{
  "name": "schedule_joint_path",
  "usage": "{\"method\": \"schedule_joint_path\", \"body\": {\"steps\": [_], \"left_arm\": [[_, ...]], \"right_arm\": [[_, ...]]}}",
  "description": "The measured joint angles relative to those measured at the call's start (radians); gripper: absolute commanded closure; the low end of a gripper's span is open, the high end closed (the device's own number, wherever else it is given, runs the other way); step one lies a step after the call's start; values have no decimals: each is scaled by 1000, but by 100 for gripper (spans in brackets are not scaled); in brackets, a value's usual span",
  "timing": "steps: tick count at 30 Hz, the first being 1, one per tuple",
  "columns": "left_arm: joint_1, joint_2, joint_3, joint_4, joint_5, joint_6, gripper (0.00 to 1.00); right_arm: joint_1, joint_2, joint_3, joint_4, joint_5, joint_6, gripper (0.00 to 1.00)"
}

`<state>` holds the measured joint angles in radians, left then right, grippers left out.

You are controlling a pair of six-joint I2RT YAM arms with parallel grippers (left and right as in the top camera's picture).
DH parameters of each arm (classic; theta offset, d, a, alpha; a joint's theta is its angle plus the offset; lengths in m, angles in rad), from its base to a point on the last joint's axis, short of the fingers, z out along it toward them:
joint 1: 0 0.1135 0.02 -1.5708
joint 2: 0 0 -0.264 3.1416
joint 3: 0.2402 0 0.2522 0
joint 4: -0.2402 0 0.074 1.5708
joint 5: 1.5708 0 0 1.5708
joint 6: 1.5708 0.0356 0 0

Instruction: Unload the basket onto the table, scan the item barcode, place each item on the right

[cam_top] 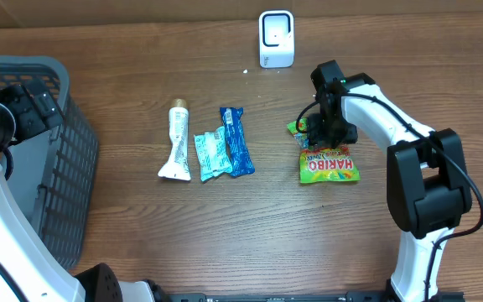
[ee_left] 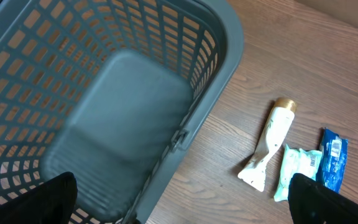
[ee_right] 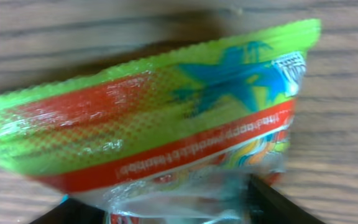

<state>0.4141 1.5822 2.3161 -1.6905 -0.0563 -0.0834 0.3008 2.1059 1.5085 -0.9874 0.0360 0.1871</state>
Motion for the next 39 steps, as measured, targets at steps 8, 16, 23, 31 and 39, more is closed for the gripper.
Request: {"method": "schedule_joint_path", "body": {"steps": [8,16,23,31,39], "left_arm": [[0,0,0,0,0,0,0],[0,0,0,0,0,0,0],[0,0,0,0,0,0,0],[0,0,0,0,0,0,0],[0,0,0,0,0,0,0]], "right_arm": [[-4,-22,-30,9,5,18,96],[-3,18,78,-139,-21,16,96],[2,36,356,-268,-74,-33,96],[2,36,619,-297,-84,-69,96],[2,36,813,-217,-46,-74,97]]}}
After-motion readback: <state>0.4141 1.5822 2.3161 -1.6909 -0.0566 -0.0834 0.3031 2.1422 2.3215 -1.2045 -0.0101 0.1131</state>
